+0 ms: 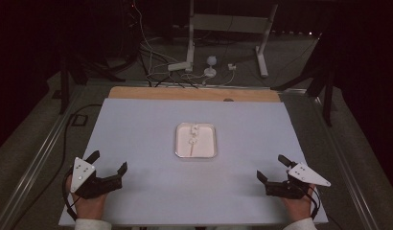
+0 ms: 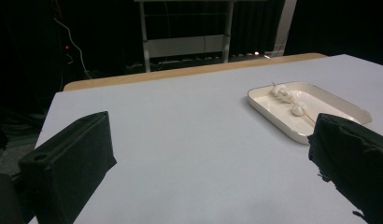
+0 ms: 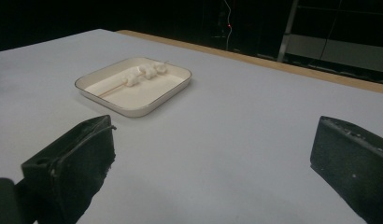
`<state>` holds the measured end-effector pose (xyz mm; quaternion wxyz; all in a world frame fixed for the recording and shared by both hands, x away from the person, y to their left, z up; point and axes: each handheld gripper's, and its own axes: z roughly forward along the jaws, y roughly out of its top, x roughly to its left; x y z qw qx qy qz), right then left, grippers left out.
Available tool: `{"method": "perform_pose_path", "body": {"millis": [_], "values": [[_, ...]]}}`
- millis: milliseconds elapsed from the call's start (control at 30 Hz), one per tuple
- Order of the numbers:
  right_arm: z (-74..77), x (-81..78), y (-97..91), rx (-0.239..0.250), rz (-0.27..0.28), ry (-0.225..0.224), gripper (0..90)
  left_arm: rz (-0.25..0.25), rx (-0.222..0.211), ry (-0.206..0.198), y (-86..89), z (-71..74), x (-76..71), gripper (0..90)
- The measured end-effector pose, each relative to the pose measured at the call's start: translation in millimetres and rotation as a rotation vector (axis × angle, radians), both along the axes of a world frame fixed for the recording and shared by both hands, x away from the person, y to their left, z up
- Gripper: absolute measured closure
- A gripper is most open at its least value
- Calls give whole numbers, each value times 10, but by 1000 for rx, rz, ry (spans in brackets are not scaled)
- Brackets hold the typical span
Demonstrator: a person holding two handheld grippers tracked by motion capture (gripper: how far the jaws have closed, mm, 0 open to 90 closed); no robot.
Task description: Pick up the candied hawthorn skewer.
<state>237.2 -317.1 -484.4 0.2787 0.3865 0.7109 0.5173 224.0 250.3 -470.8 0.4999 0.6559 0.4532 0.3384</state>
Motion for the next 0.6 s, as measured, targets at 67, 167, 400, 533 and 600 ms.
{"method": "perform_pose_path", "body": {"millis": [67, 167, 400, 533, 600], "values": [[7, -11, 1, 4, 1, -4, 0, 3, 3, -3, -1, 4, -9, 8], [12, -20, 9, 3, 0, -8, 0, 7, -2, -10, 4, 9, -21, 8], [21, -31, 25, 6, -7, -15, 0, 8, -10, -14, 9, 10, -36, 8], [21, -36, 15, 13, -17, -12, 0, 15, -1, -9, -12, 48, -18, 8], [22, -38, 12, 14, -18, -14, 0, 14, -9, -5, -25, 80, -5, 8]]}}
